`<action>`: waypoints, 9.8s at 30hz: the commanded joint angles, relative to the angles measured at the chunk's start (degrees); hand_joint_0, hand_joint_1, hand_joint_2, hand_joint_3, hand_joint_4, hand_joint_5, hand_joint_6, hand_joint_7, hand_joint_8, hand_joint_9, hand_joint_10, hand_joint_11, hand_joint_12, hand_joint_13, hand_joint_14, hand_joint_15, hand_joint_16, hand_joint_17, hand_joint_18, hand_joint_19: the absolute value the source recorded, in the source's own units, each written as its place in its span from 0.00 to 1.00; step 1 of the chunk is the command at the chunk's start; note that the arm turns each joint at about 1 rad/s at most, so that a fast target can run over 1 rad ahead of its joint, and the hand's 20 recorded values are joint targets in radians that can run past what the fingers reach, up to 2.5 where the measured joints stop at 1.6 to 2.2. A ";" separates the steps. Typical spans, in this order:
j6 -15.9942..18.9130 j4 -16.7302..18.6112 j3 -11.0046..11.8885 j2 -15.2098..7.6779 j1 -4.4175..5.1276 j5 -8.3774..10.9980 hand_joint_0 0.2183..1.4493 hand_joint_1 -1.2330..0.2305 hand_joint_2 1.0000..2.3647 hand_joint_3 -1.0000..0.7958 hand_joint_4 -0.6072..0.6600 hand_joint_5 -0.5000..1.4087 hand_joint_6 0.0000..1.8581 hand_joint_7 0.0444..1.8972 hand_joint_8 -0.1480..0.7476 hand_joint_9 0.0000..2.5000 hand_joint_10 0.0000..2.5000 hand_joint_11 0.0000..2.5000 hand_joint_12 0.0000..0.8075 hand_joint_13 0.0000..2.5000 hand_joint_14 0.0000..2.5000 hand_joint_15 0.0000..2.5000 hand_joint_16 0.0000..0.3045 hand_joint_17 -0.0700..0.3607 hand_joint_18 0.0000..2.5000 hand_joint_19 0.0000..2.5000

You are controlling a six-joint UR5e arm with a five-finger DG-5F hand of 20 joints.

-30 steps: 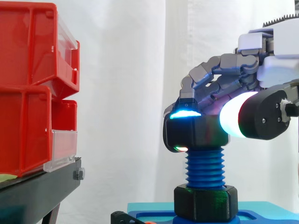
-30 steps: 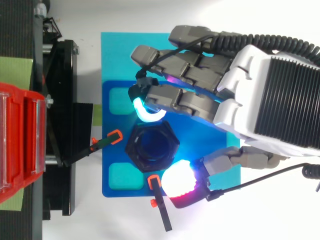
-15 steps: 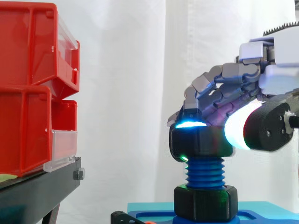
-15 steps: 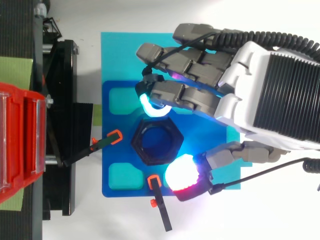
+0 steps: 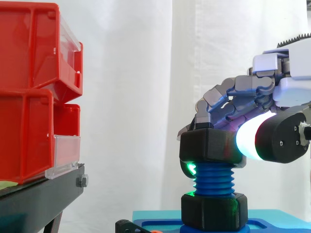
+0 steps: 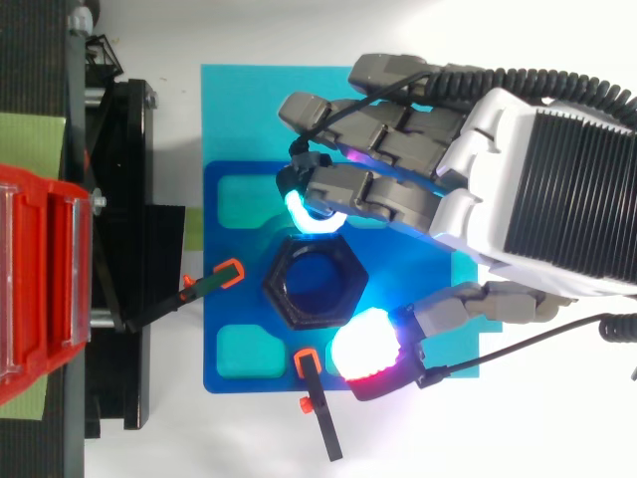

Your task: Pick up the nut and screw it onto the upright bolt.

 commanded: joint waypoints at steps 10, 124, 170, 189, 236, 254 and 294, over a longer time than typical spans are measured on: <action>0.01 0.49 -0.09 0.03 0.03 -0.09 0.29 0.44 0.00 0.29 0.62 0.17 0.43 0.51 0.45 0.23 0.00 0.00 0.29 0.27 0.00 0.01 0.09 0.31 0.22 0.08; 0.27 11.74 0.00 -2.87 -5.16 -16.35 0.27 0.66 0.00 0.28 0.57 0.29 0.30 0.77 0.42 0.41 0.00 0.00 0.16 0.36 0.00 0.00 0.03 0.21 0.27 0.03; 0.09 14.55 0.97 -2.95 -9.38 -23.74 0.22 0.72 0.00 0.28 0.55 0.19 0.27 0.29 0.36 0.27 0.00 0.00 0.26 0.18 0.00 0.00 0.08 0.29 0.06 0.00; 4.75 9.72 0.88 -3.83 -6.04 -19.61 0.22 0.75 0.00 0.28 0.59 0.21 0.27 0.36 0.38 0.23 0.00 0.00 0.29 0.15 0.00 0.00 0.08 0.30 0.00 0.00; 4.75 7.61 0.97 -3.83 -7.27 -22.51 0.25 0.69 0.00 0.28 0.58 0.27 0.27 0.83 0.43 0.34 0.00 0.00 0.19 0.29 0.00 0.00 0.04 0.22 0.15 0.00; 4.75 8.84 0.97 -3.75 -8.32 -23.74 0.26 0.67 0.00 0.28 0.53 0.29 0.28 0.80 0.42 0.48 0.00 0.00 0.15 0.37 0.00 0.00 0.02 0.19 0.24 0.00; 4.67 10.07 3.69 -3.83 -12.89 -31.73 0.25 0.69 0.00 0.28 0.63 0.22 0.27 0.41 0.40 0.47 0.00 0.01 0.21 0.31 0.00 0.00 0.06 0.26 0.23 0.07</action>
